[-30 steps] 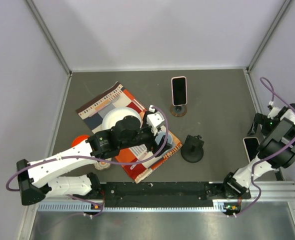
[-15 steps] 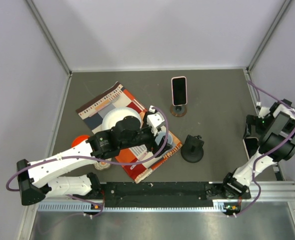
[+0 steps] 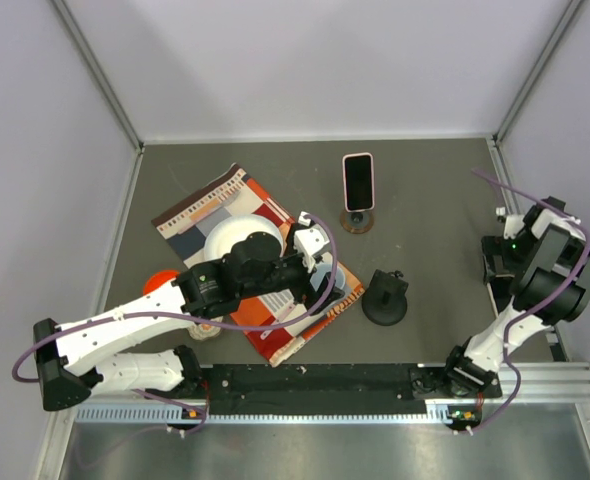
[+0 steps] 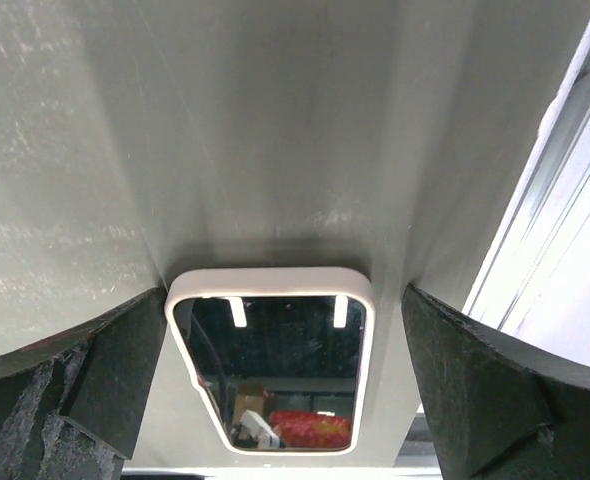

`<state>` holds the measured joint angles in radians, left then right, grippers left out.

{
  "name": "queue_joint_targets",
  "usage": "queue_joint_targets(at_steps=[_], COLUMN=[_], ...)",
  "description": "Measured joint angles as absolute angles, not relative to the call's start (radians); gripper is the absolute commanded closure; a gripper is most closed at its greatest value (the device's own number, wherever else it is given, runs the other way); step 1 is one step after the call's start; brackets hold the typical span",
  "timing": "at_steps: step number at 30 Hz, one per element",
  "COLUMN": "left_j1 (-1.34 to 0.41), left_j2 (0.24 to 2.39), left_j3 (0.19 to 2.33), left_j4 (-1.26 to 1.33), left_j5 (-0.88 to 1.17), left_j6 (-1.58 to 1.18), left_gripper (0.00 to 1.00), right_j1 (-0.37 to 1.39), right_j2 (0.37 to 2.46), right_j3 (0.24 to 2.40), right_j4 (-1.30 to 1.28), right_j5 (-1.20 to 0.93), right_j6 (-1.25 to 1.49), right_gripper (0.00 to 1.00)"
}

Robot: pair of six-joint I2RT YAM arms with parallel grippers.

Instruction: Place the phone on the phone stand

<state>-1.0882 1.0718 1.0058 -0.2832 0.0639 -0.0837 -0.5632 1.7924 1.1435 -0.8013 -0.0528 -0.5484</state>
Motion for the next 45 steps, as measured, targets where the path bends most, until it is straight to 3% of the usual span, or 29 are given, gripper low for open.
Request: queue_joint_targets(at_steps=[4,5,7,8,10,11,13,17,25,36,40,45], left_j1=[-1.088,-1.088,-1.088,-1.088,-1.088,-1.088,-1.088,-1.088,-1.088,-1.088,-1.088,-1.088], left_j2=[1.071,1.071,1.071,1.071,1.071,1.071,1.071,1.071,1.071,1.092,1.108,1.115], left_j3=[1.006,1.006,1.006,1.006,1.006,1.006,1.006,1.006,1.006,1.004,1.003,0.994], left_j4=[-0.283,-0.283,-0.283,-0.283,-0.283,-0.283,-0.283,-0.283,-0.283,-0.283,-0.283,-0.282], left_j5=[0.064,0.064,0.066,0.067,0.067,0.067,0.067,0.067,0.062,0.028,0.024,-0.008], left_j6=[-0.083,-0.083,-0.083,-0.083,-0.083,-0.083,-0.082,-0.079,-0.075,-0.056,-0.052,-0.049], left_gripper=[0.01,0.01,0.01,0.01,0.01,0.01,0.01,0.01,0.01,0.02,0.02,0.03], right_j1=[-0.563,-0.563,-0.562,-0.563,-0.562,-0.560,-0.558,-0.542,-0.427,-0.183,-0.159,-0.152], right_j2=[1.770,1.764,1.750,1.744,1.738,1.737,1.737,1.761,1.911,2.001,1.950,1.726], right_j3=[1.116,1.105,1.090,1.081,1.074,1.074,1.074,1.103,1.299,1.470,1.443,1.296], right_j4=[-0.792,-0.789,-0.785,-0.785,-0.784,-0.782,-0.784,-0.809,-0.925,-0.896,-0.844,-0.690], right_j5=[-0.053,-0.053,-0.055,-0.055,-0.054,-0.053,-0.054,-0.046,-0.007,-0.036,-0.047,-0.075], right_j6=[-0.551,-0.556,-0.566,-0.574,-0.585,-0.587,-0.588,-0.580,-0.440,-0.212,-0.169,-0.100], right_gripper=[0.06,0.17,0.26,0.36,0.49,0.61,0.70,1.00,1.00,1.00,1.00,1.00])
